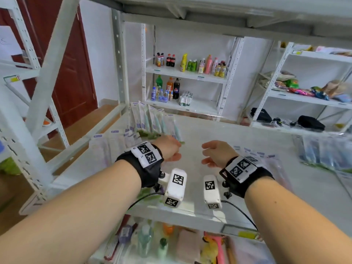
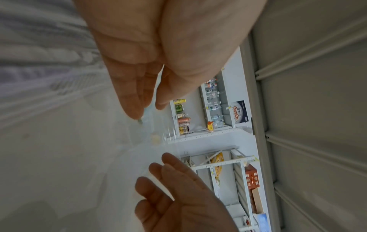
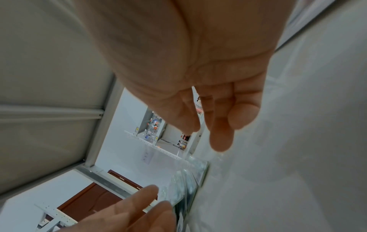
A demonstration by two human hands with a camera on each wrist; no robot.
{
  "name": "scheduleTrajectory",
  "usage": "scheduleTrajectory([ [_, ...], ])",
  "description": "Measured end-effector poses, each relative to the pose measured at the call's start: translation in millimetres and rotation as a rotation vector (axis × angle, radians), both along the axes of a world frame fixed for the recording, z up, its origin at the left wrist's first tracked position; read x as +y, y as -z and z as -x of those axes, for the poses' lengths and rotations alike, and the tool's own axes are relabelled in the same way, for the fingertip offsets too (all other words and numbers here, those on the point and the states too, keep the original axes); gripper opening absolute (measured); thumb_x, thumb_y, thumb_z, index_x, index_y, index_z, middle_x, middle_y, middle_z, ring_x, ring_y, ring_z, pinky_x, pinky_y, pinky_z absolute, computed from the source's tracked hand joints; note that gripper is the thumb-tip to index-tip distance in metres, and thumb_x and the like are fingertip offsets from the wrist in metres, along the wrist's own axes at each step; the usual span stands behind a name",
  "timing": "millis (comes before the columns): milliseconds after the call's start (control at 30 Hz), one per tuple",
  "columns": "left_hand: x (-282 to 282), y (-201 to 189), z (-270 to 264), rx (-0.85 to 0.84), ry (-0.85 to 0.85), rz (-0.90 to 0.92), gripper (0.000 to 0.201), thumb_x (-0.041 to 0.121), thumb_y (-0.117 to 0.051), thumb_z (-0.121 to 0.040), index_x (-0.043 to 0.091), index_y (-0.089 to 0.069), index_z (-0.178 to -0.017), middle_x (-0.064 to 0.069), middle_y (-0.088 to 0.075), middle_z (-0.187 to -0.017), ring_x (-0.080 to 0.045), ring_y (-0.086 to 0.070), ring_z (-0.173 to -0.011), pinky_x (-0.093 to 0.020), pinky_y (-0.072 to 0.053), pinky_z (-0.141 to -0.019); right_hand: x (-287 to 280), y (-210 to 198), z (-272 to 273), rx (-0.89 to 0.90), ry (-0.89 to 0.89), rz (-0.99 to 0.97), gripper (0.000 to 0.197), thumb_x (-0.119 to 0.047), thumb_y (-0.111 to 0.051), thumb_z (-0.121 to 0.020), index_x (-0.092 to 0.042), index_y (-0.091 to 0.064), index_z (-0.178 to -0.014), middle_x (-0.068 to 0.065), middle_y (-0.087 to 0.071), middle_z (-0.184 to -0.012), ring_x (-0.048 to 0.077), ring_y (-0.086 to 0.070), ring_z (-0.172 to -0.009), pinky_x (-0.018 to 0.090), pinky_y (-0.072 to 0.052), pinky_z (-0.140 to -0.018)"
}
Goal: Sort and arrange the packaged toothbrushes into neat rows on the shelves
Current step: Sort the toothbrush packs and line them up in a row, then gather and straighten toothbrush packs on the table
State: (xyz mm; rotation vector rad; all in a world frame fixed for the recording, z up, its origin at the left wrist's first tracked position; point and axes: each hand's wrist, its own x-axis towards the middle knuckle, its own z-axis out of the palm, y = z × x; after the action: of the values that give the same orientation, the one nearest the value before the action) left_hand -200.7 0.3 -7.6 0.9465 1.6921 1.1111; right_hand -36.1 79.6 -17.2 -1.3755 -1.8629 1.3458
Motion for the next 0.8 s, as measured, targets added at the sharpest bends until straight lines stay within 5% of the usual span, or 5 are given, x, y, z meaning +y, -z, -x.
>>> scheduleTrajectory([
  [200,-9.1,10.2,-53.9,-0.082,0.099,0.027,0.030,-0.010,-0.049,-0.089,-0.004,-0.058,-0.116,-0.009,-0.057,-0.087,-0.027,-0.058,-0.097,-0.042,-0.049,-0.096,-22.4,-2.5,-63.2,0.083,0.263,-0.266,0.022,0.001,-0.053,-0.085,-0.008,-0.065,-0.101,0.005,-0.065,-0.083,0.013,-0.063,-0.052,0.020,-0.045,-0.045],
  [400,-13.3,23.9,-99.2,-0.129,0.181,0.088,0.026,-0.008,-0.044,-0.088,0.011,-0.055,-0.074,-0.010,-0.051,-0.076,-0.021,-0.053,-0.065,-0.031,-0.049,-0.071,-21.9,-4.0,-140.4,-0.026,0.585,-0.426,0.022,-0.004,-0.052,-0.084,-0.015,-0.066,-0.098,0.001,-0.067,-0.084,0.002,-0.057,-0.041,0.009,-0.040,-0.038],
  [467,-12.4,26.0,-112.3,-0.106,0.200,0.100,0.026,-0.006,-0.046,-0.087,0.013,-0.054,-0.072,-0.010,-0.052,-0.075,-0.021,-0.053,-0.064,-0.031,-0.049,-0.069,-22.3,-3.5,-159.6,-0.059,0.629,-0.397,0.022,-0.005,-0.054,-0.085,-0.013,-0.066,-0.102,0.005,-0.069,-0.092,0.011,-0.062,-0.055,0.011,-0.044,-0.045],
  [567,-7.9,29.1,-131.1,-0.037,0.244,0.101,0.024,-0.005,-0.048,-0.085,0.012,-0.053,-0.069,-0.011,-0.051,-0.070,-0.028,-0.050,-0.070,-0.034,-0.045,-0.071,-24.7,0.4,-178.3,-0.119,0.641,-0.333,0.025,-0.006,-0.057,-0.086,-0.010,-0.066,-0.108,0.009,-0.068,-0.105,0.025,-0.065,-0.087,0.029,-0.052,-0.080],
  [800,12.6,33.8,-173.5,0.210,0.330,0.107,0.020,0.019,-0.063,-0.083,0.004,-0.059,-0.070,-0.015,-0.054,-0.065,-0.025,-0.046,-0.060,-0.028,-0.036,-0.064,-23.9,11.7,-210.2,-0.167,0.636,-0.298,0.024,-0.006,-0.059,-0.085,-0.010,-0.066,-0.108,0.008,-0.066,-0.109,0.015,-0.053,-0.087,0.022,-0.037,-0.079],
])
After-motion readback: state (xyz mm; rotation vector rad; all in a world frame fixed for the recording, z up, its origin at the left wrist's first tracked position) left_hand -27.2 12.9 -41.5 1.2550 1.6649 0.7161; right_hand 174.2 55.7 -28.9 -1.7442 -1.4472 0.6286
